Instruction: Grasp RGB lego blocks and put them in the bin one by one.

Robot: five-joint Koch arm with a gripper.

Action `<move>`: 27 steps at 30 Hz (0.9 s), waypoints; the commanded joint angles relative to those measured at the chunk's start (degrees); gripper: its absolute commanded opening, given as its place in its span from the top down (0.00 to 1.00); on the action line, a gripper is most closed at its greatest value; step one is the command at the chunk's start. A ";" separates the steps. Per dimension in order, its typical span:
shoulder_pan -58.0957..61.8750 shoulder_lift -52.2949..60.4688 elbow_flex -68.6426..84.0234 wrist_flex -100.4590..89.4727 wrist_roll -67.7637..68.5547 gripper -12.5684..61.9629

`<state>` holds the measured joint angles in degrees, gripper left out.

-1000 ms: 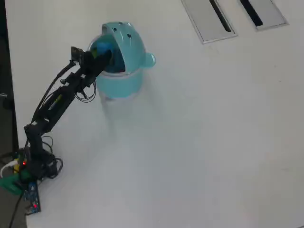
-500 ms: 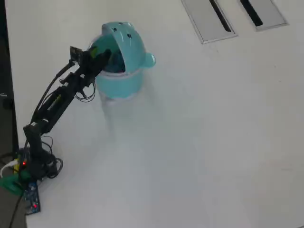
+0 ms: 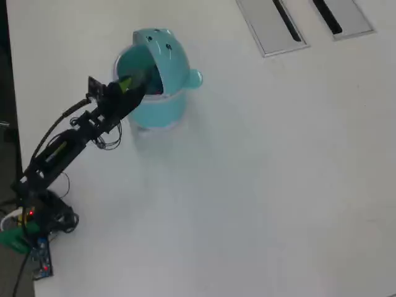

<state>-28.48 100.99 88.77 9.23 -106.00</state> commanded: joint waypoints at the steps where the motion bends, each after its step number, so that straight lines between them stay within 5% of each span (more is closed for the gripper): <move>1: 1.76 5.27 -0.35 -0.53 0.44 0.46; 14: 9.23 21.18 18.81 -2.20 2.72 0.46; 27: 16.08 34.54 50.98 -28.30 2.81 0.46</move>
<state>-12.74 131.31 141.68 -6.33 -103.36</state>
